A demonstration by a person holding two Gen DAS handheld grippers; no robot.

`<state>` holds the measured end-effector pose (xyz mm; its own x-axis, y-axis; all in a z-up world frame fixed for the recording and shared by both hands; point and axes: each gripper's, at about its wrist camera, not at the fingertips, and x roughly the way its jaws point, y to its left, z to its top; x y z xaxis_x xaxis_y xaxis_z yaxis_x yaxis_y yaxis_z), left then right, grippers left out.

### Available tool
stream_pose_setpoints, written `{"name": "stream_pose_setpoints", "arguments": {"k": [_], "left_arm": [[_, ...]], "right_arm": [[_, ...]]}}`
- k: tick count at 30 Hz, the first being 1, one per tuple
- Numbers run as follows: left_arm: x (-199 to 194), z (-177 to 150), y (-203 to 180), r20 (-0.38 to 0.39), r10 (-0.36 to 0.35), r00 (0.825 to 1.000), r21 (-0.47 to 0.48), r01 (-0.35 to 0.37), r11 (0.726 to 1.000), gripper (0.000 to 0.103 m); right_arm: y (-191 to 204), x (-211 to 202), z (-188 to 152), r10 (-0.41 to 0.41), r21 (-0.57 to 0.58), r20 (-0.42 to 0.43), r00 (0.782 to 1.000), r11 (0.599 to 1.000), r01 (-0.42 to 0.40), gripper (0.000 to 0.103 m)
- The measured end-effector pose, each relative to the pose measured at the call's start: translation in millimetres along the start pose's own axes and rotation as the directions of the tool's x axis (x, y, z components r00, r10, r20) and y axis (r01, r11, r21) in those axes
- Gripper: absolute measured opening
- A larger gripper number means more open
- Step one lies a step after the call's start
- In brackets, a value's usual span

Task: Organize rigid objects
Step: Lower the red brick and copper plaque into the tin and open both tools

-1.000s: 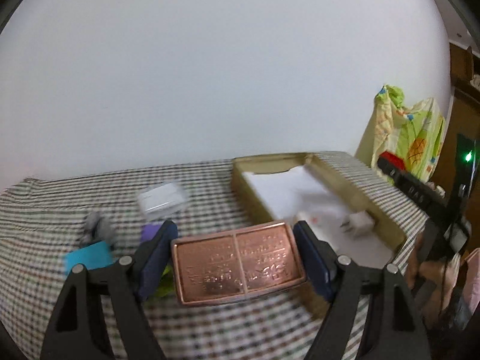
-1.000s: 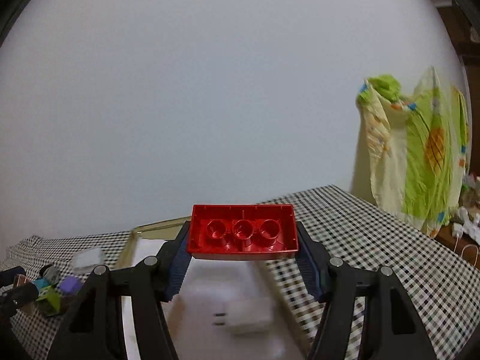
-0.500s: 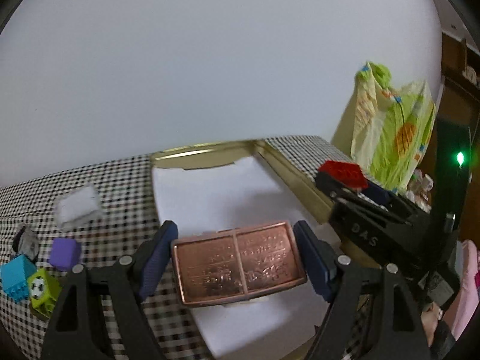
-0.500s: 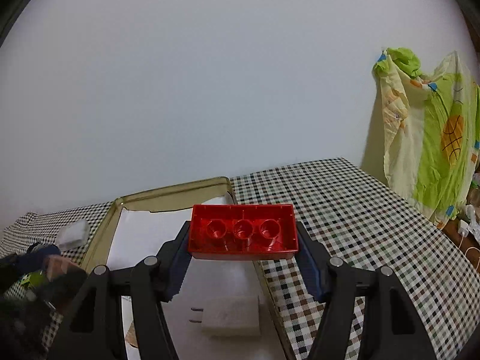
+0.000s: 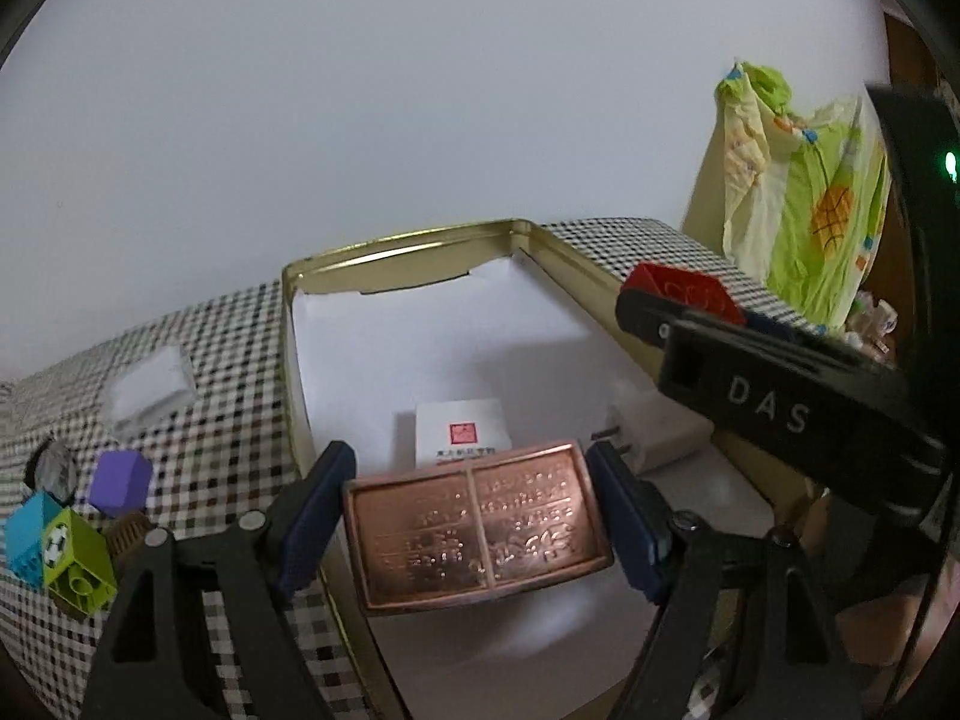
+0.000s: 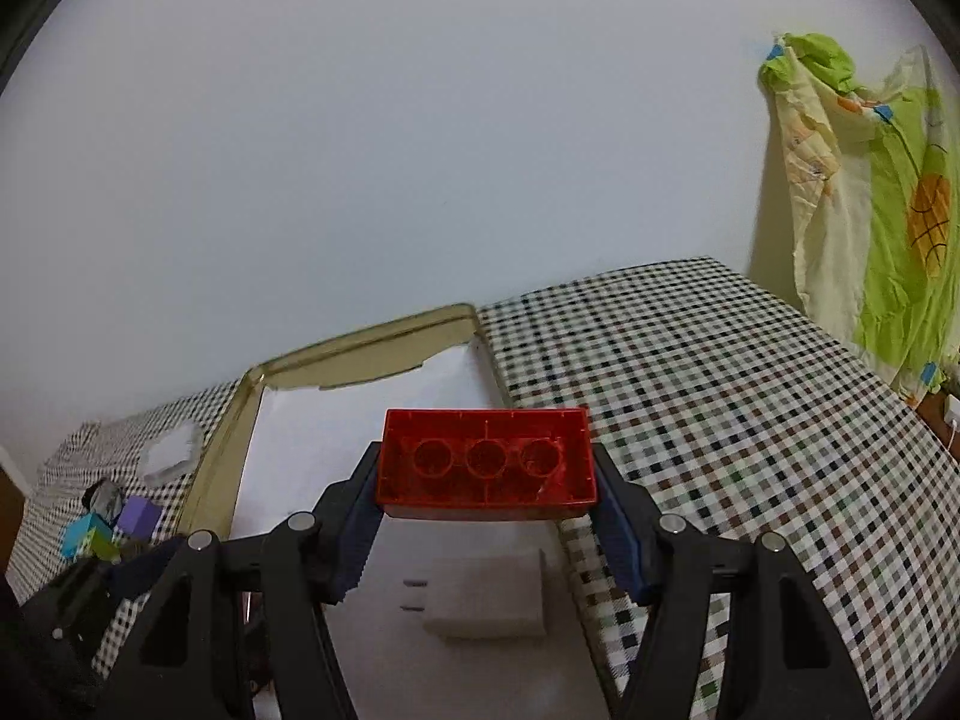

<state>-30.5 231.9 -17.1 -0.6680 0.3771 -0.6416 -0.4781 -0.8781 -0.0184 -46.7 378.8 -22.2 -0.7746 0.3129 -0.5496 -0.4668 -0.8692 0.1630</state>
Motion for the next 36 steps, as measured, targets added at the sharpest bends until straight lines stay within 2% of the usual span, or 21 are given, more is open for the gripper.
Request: {"name": "stream_pose_setpoints", "arguments": {"k": [5, 15, 18, 19, 21, 23, 26, 31, 36], "left_arm": [[0, 2, 2, -0.001, 0.04, 0.999, 0.007, -0.04, 0.999, 0.08], [0, 3, 3, -0.005, 0.066, 0.998, 0.022, -0.066, 0.998, 0.08], [0, 2, 3, -0.002, 0.055, 0.998, 0.022, -0.055, 0.998, 0.08], [-1, 3, 3, 0.005, 0.056, 0.998, 0.023, -0.056, 0.998, 0.081], [-3, 2, 1, 0.014, 0.058, 0.998, 0.029, -0.059, 0.998, 0.086], [-4, 3, 1, 0.019, 0.05, 0.999, 0.026, -0.051, 0.998, 0.095], [-9, 4, 4, 0.036, 0.03, 0.999, 0.0, -0.03, 1.0, 0.1], [-17, 6, 11, 0.073, 0.018, 0.997, -0.036, -0.016, 0.999, 0.102], [-22, 7, 25, 0.095, 0.057, 0.994, -0.068, -0.051, 0.996, 0.102]], "right_arm": [[12, -3, -3, -0.009, -0.046, 0.004, 1.0, 0.999, 0.01, 0.066], [19, -3, -4, -0.03, -0.09, 0.016, 0.999, 0.995, 0.031, 0.066], [14, -3, -2, -0.002, -0.058, 0.013, 1.0, 0.998, 0.003, 0.072], [12, -4, -1, 0.014, -0.043, 0.011, 1.0, 0.999, -0.013, 0.077], [12, -3, -1, 0.032, -0.028, 0.012, 0.999, 0.999, -0.031, 0.08], [11, -3, -1, 0.041, -0.019, 0.012, 0.999, 0.999, -0.041, 0.08], [8, -8, 0, 0.04, 0.005, 0.048, 0.998, 0.999, -0.041, 0.08], [-7, -23, 3, 0.04, 0.077, 0.133, 0.99, 0.996, -0.05, 0.08], [-21, -19, 4, 0.01, 0.155, 0.141, 0.99, 0.987, -0.032, 0.08]]}}
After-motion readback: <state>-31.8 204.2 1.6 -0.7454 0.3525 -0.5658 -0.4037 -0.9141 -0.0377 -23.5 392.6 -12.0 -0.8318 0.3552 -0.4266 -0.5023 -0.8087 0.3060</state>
